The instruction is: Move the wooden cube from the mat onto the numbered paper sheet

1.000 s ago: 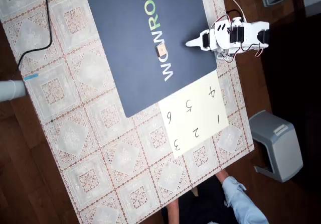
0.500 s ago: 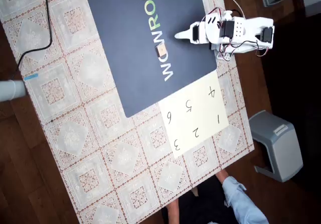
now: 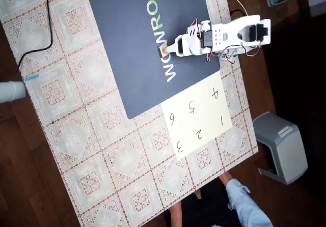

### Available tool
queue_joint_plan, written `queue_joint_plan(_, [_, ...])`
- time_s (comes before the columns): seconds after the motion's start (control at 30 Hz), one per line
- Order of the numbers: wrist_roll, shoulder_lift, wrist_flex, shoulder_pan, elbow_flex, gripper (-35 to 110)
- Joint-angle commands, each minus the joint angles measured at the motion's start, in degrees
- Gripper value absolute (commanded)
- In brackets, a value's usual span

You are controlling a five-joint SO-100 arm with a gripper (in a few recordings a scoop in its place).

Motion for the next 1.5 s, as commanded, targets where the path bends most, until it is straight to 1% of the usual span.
queue_joint_plan(0.0, [2.5, -3.0, 3.5, -0.4, -5.4, 26])
queue_joint_plan(0.23, [3.0, -6.9, 2.2, 2.3, -9.3, 28])
queue_joint_plan(0.53, [1.3, -11.2, 1.9, 4.1, -13.2, 27])
queue_joint_plan(1.47, [-2.3, -21.7, 4.4, 4.7, -21.2, 23])
